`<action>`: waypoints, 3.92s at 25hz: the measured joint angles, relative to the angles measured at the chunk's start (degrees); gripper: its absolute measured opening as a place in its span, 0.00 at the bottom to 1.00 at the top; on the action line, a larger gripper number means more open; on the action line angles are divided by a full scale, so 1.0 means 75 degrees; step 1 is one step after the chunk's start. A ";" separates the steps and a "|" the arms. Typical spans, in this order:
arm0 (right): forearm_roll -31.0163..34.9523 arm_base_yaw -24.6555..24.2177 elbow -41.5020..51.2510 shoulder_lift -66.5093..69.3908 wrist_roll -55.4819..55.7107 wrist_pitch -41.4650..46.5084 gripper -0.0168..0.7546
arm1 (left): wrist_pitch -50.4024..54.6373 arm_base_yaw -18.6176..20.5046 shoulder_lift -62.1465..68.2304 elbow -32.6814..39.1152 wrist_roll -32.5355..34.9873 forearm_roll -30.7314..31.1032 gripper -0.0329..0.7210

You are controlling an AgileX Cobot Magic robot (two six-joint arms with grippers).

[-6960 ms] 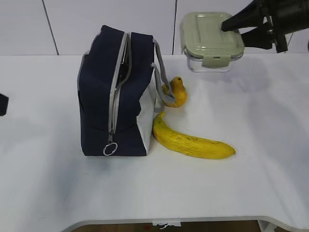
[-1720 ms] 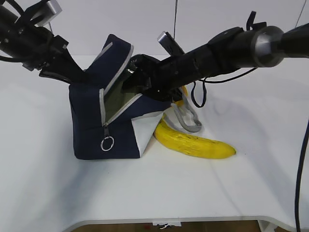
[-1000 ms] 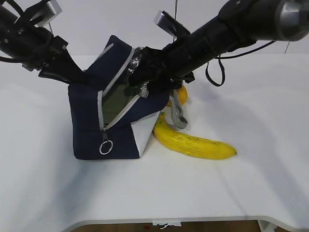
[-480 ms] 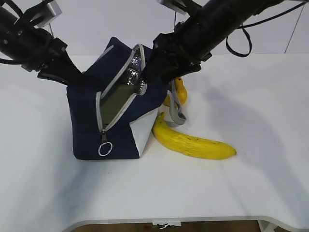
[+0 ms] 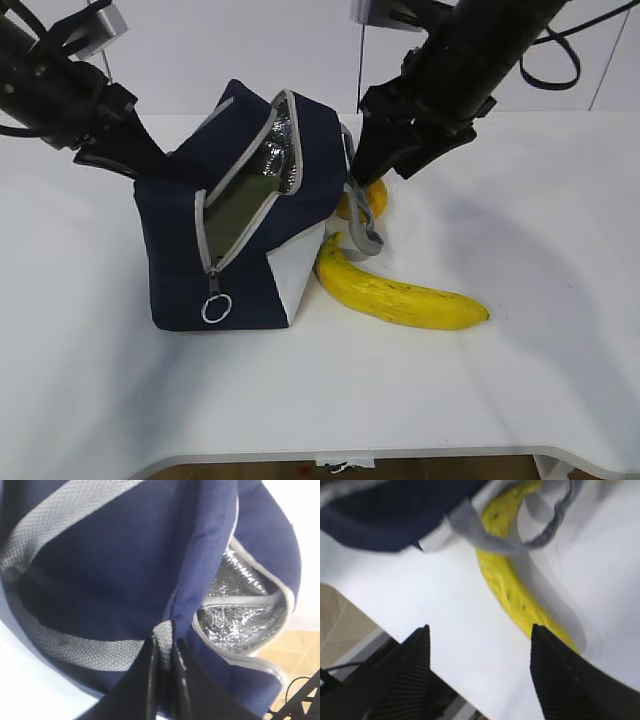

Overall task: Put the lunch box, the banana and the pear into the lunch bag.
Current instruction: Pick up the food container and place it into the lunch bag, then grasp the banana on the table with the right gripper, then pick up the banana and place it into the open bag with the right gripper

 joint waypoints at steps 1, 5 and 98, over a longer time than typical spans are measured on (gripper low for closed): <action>-0.0137 0.0000 0.0106 -0.0133 0.0088 0.0000 0.64 | 0.0000 0.0000 0.0000 0.0000 0.0000 0.0018 0.06; -0.0459 0.0000 0.0863 -0.0676 0.0157 0.0014 0.64 | 0.0000 0.0000 0.0000 0.0000 0.0000 0.0099 0.06; -0.0498 0.0337 0.2146 0.1067 -0.2335 -0.0311 0.36 | -0.0026 0.0000 0.0000 -0.0005 0.0000 0.0607 0.06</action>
